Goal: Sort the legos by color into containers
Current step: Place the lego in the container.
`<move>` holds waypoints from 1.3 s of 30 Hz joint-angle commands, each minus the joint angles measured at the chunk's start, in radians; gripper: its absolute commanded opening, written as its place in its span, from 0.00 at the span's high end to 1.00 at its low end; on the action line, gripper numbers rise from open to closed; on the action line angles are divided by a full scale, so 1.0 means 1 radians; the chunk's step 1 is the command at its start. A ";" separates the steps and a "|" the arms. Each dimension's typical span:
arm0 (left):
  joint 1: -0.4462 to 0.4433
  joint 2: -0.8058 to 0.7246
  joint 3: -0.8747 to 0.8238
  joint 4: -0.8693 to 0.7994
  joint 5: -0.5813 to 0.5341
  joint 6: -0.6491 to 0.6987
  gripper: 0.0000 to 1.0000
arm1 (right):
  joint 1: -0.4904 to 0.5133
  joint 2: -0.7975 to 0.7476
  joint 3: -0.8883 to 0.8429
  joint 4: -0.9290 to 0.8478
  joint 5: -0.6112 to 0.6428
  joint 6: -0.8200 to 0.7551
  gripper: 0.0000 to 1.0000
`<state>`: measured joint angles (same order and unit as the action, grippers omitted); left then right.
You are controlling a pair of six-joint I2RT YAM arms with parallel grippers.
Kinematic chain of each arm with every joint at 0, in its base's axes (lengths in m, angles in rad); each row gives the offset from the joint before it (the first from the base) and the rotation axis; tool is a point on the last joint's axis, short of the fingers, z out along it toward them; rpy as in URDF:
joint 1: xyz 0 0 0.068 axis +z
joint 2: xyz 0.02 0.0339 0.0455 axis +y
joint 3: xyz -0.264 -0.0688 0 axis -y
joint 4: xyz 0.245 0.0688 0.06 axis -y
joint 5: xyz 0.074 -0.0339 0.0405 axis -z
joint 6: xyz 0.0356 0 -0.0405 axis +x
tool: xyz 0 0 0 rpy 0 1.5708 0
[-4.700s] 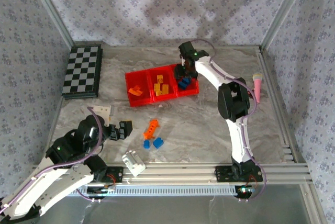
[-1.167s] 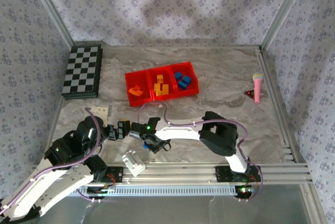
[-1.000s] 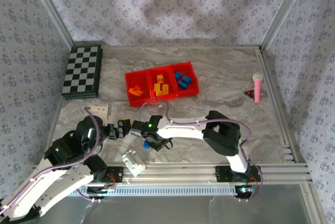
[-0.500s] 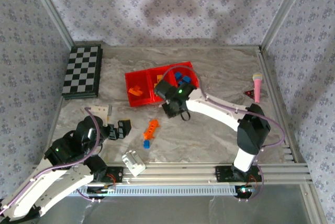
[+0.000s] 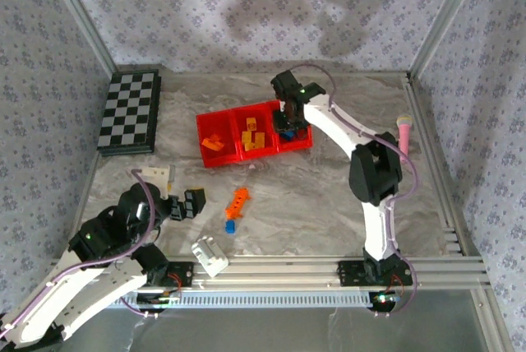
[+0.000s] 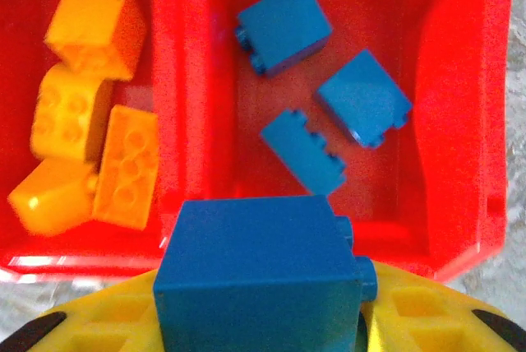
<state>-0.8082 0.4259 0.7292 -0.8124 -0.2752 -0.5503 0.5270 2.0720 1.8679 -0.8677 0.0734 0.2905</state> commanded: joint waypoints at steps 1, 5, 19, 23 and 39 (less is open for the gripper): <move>-0.009 -0.012 -0.002 -0.005 0.012 0.012 0.00 | -0.022 0.068 0.093 -0.033 -0.042 -0.002 0.55; -0.008 -0.013 -0.004 -0.003 0.011 0.012 0.00 | -0.038 0.122 0.137 -0.012 -0.040 0.020 0.54; -0.009 -0.006 -0.004 -0.003 0.014 0.015 0.00 | -0.073 0.167 0.177 -0.002 -0.047 0.083 0.36; -0.009 -0.006 -0.002 -0.003 0.014 0.015 0.00 | -0.069 0.141 0.157 0.006 -0.032 0.092 0.33; -0.010 -0.009 -0.002 -0.005 0.014 0.013 0.00 | 0.065 -0.150 -0.082 0.072 0.023 0.098 0.29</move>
<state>-0.8082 0.4259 0.7292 -0.8124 -0.2733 -0.5472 0.5591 1.9980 1.8301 -0.8040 0.0593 0.3771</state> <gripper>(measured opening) 0.995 0.710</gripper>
